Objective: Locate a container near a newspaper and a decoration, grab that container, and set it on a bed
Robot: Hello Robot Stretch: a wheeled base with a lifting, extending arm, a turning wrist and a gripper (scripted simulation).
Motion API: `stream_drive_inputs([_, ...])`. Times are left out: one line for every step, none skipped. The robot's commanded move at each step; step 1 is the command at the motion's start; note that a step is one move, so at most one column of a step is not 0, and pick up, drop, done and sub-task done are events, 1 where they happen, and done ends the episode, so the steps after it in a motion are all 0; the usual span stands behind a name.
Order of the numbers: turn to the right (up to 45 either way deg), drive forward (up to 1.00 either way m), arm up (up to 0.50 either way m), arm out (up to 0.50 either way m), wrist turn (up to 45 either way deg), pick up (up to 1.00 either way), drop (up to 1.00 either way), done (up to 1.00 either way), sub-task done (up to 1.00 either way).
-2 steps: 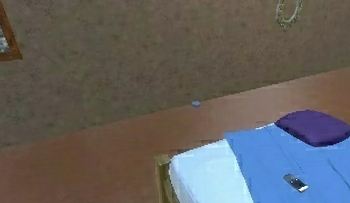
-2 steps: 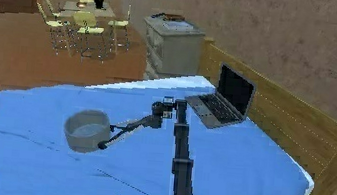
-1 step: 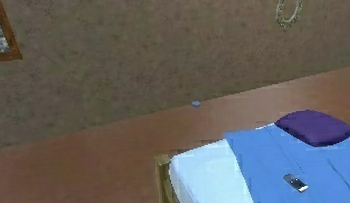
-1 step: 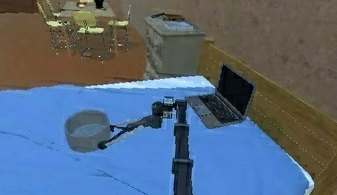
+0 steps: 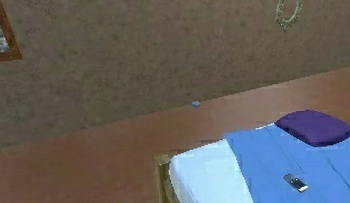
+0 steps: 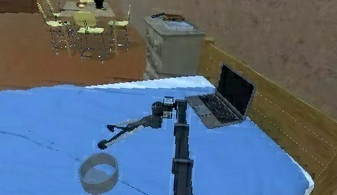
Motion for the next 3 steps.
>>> stream_drive_inputs([0.0,0.0,0.1,0.0,0.0,0.0,0.0,0.0,0.0])
stream_drive_inputs([0.0,0.0,0.0,-0.08,0.0,0.0,0.0,0.0,0.0])
stream_drive_inputs([0.0,0.0,0.0,0.0,0.0,0.0,0.0,1.0,0.0])
